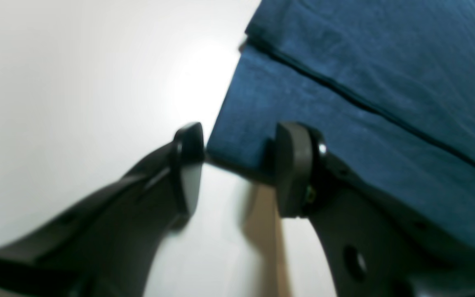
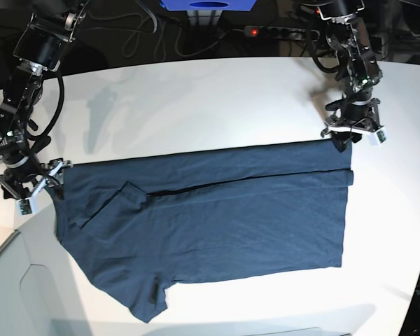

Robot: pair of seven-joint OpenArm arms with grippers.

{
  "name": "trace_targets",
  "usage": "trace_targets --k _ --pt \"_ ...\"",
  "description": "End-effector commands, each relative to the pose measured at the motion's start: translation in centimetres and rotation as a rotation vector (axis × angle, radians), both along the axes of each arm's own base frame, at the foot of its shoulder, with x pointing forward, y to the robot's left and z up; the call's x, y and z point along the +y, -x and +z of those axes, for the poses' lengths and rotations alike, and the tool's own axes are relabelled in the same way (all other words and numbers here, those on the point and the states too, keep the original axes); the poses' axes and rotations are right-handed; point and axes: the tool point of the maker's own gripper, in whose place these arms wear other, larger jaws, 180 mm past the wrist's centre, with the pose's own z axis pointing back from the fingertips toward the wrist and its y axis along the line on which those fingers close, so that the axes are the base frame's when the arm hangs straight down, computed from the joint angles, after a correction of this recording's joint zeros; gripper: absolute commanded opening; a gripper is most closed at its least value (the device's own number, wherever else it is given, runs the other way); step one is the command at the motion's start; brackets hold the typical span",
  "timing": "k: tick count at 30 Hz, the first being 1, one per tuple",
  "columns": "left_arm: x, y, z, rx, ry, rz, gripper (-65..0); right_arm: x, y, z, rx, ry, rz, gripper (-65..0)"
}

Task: Fold the T-shirt properly
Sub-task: 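Drag the folded edge with both grippers back toward the arm bases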

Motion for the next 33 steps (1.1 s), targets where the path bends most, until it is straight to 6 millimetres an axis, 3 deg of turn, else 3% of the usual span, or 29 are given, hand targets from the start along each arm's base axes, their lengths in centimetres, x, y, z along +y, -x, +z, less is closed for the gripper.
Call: trace_targets --k 1,5,12,23,28,33 --pt "0.1 -0.8 0.9 -0.025 -0.008 -0.008 -37.6 -1.0 -1.3 2.4 -0.071 0.016 -0.003 -21.4" --pt "0.1 -1.1 0.9 -0.027 -0.01 -0.008 -39.0 -2.6 -1.5 1.0 -0.024 0.001 -0.03 -21.4" --pt "0.2 -0.7 -1.0 0.015 0.02 0.008 -65.0 -4.0 -1.4 -3.2 0.054 -0.082 -0.067 -21.9" --pt "0.4 -0.6 -1.2 0.021 0.024 0.014 -65.0 -3.8 -0.2 -8.0 0.123 -0.183 -0.096 -22.7" --pt "0.3 -0.7 -1.2 0.021 0.021 0.011 -65.0 -3.7 0.6 -9.7 0.167 -0.21 -0.109 -34.2" --pt "0.3 -0.6 -1.3 0.025 0.02 0.011 -65.0 -3.5 1.2 -10.3 0.188 -0.212 -0.109 -56.6"
